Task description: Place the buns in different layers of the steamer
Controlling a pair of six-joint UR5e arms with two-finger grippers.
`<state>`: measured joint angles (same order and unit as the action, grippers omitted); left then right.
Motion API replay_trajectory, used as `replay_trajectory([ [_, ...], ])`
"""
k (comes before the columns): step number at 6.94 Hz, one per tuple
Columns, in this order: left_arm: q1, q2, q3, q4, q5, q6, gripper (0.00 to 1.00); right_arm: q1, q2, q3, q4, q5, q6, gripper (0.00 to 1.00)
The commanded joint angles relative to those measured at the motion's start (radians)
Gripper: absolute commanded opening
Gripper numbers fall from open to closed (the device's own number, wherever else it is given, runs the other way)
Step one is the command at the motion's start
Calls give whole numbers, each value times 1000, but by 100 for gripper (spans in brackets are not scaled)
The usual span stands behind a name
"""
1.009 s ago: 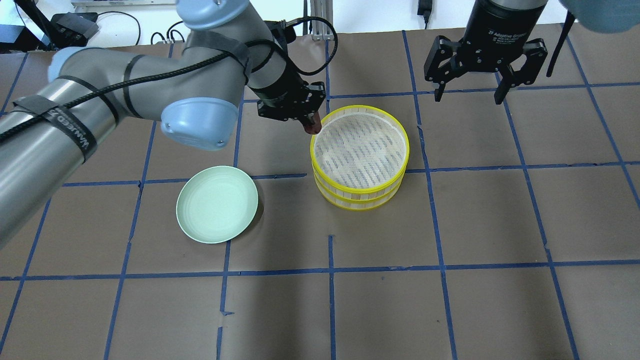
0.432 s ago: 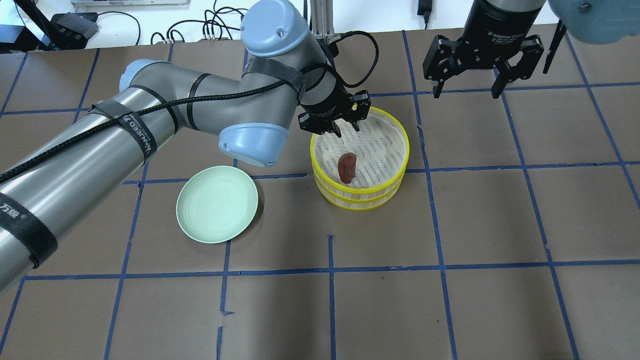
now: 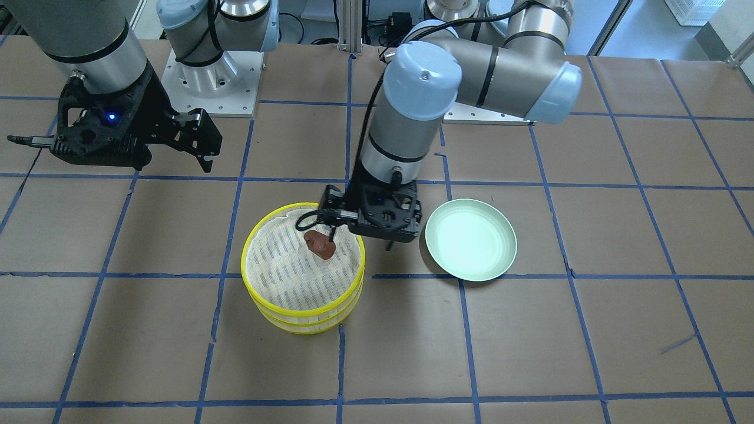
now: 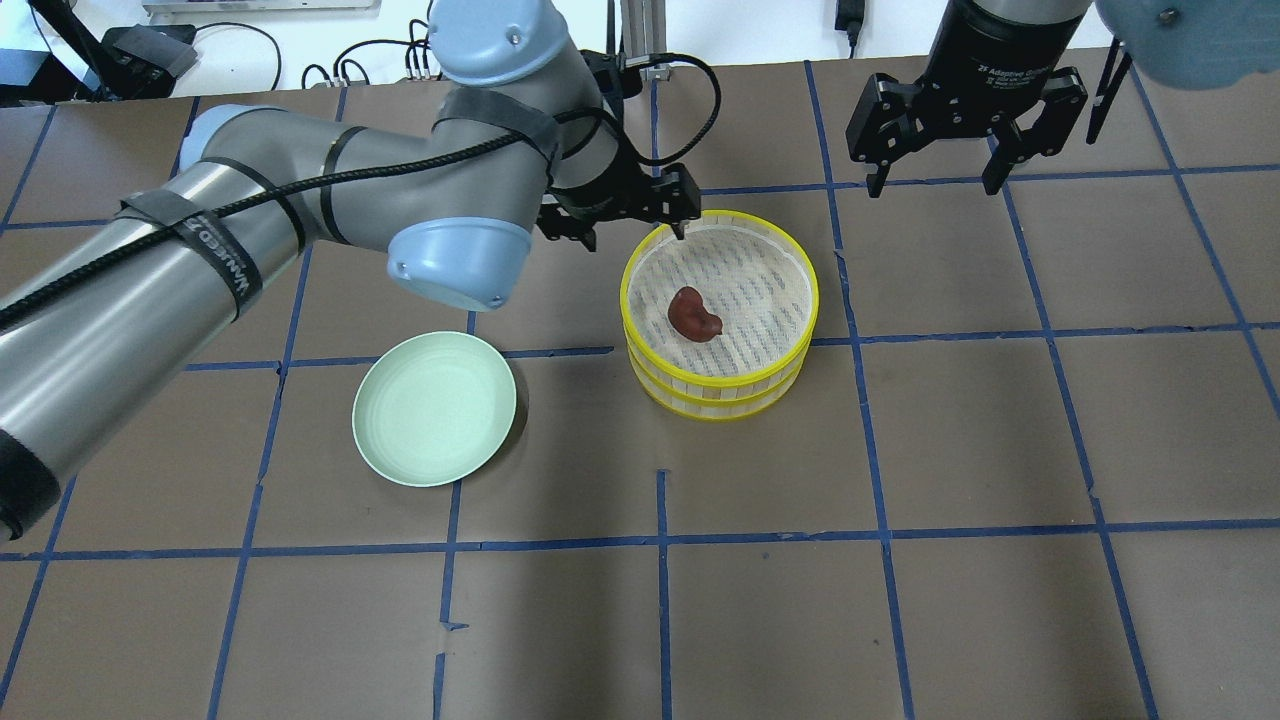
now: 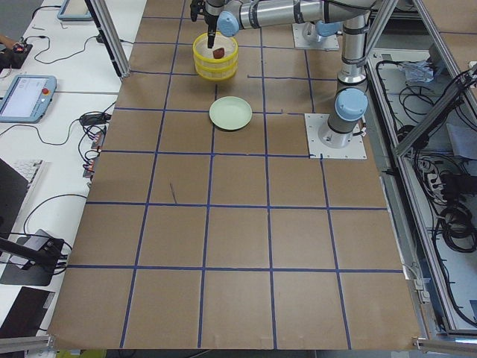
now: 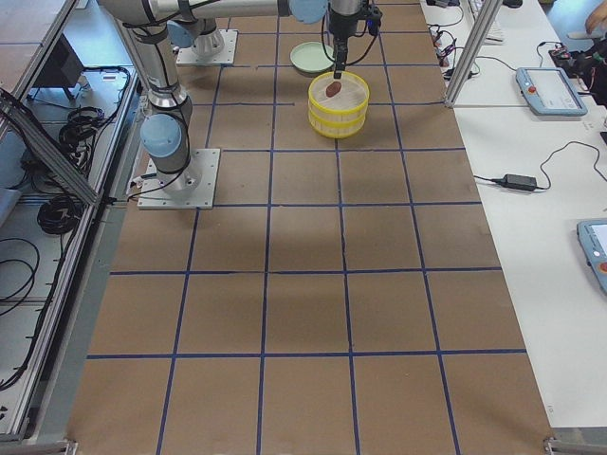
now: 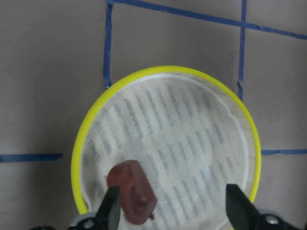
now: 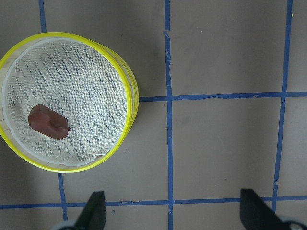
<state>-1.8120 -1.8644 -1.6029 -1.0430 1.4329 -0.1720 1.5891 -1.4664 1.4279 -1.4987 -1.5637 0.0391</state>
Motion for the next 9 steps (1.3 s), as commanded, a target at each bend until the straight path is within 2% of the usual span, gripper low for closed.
replay_trajectory([
  [1, 208, 84, 6, -221, 30, 244, 100, 2, 0, 0, 0, 1, -1, 100],
  [2, 268, 141, 21, -371, 82, 247, 100, 2, 0, 0, 0, 1, -1, 100],
  [3, 281, 190, 41, -472, 178, 268, 100, 3, 0, 0, 0, 1, -1, 100],
  [9, 264, 214, 34, -503, 170, 284, 100, 9, -6, -1, -32, 4, 31, 100],
])
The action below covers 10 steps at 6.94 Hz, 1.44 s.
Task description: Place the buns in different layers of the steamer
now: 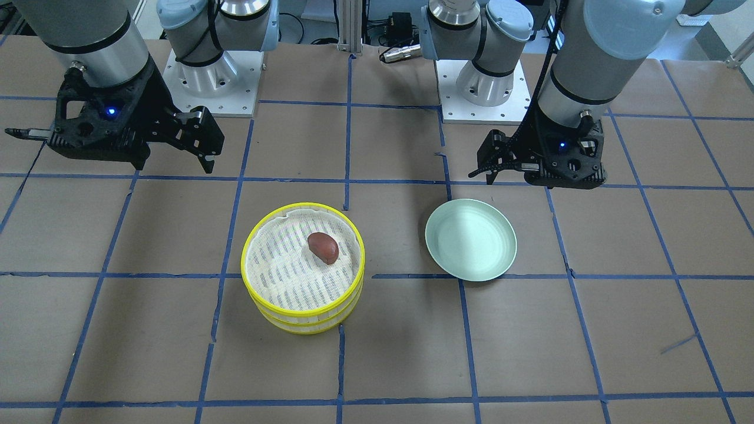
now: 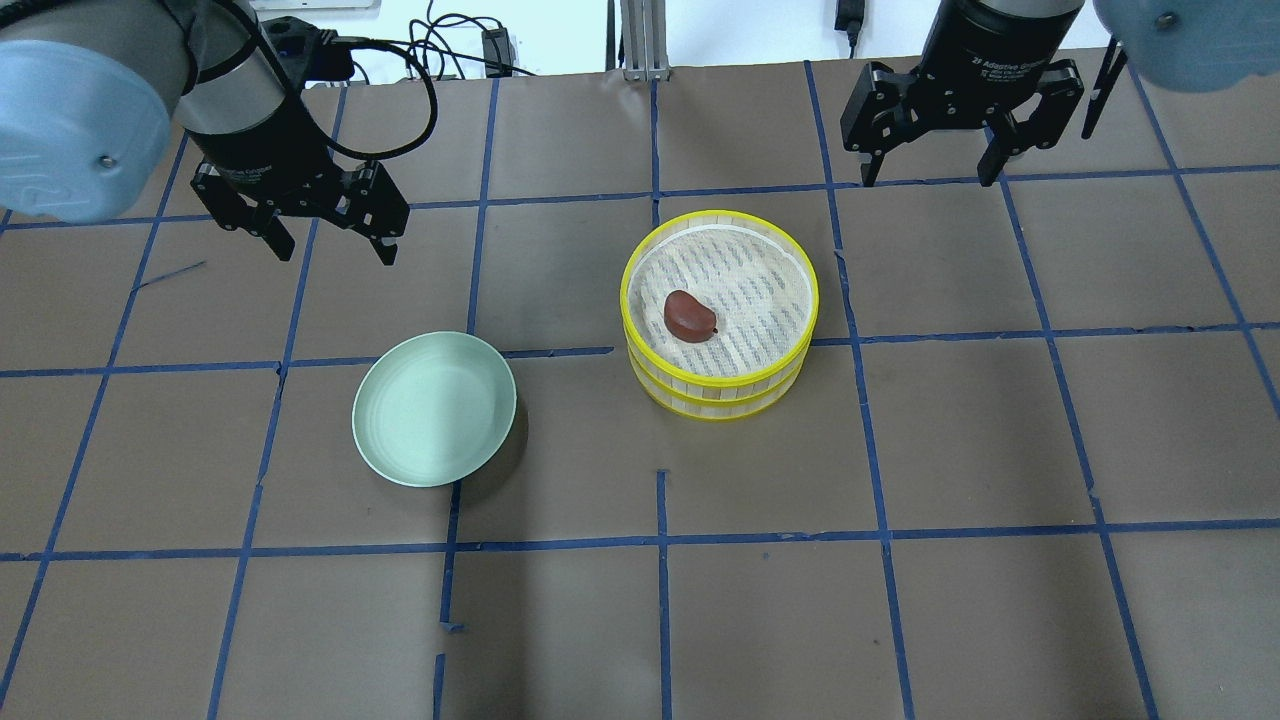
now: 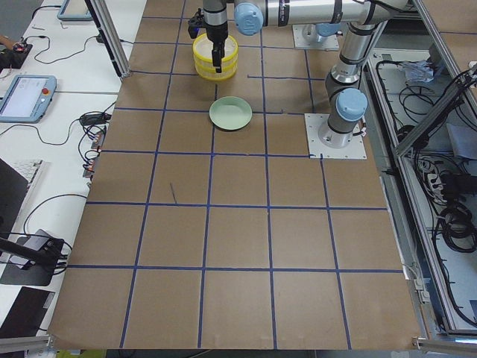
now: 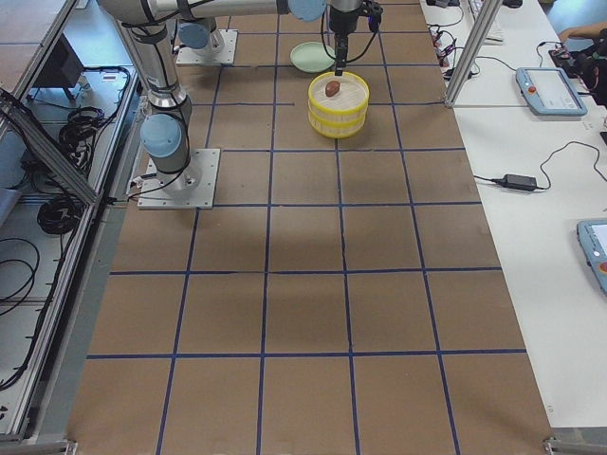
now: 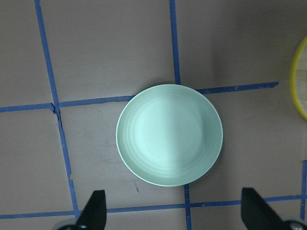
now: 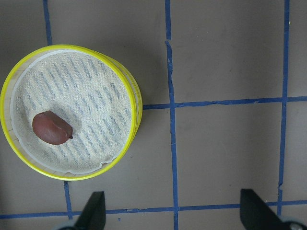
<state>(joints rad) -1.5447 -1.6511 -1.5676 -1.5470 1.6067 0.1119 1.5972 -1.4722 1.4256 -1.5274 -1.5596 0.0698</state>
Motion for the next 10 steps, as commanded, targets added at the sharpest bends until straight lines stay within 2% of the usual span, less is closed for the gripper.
replay_trajectory([
  [1, -9, 1, -5, 1, -7, 0, 100, 0, 0, 1, -4, -2, 1, 100],
  [10, -8, 2, 6, 1, -44, 2, 100, -2, 0, 2, -7, 1, -1, 100],
])
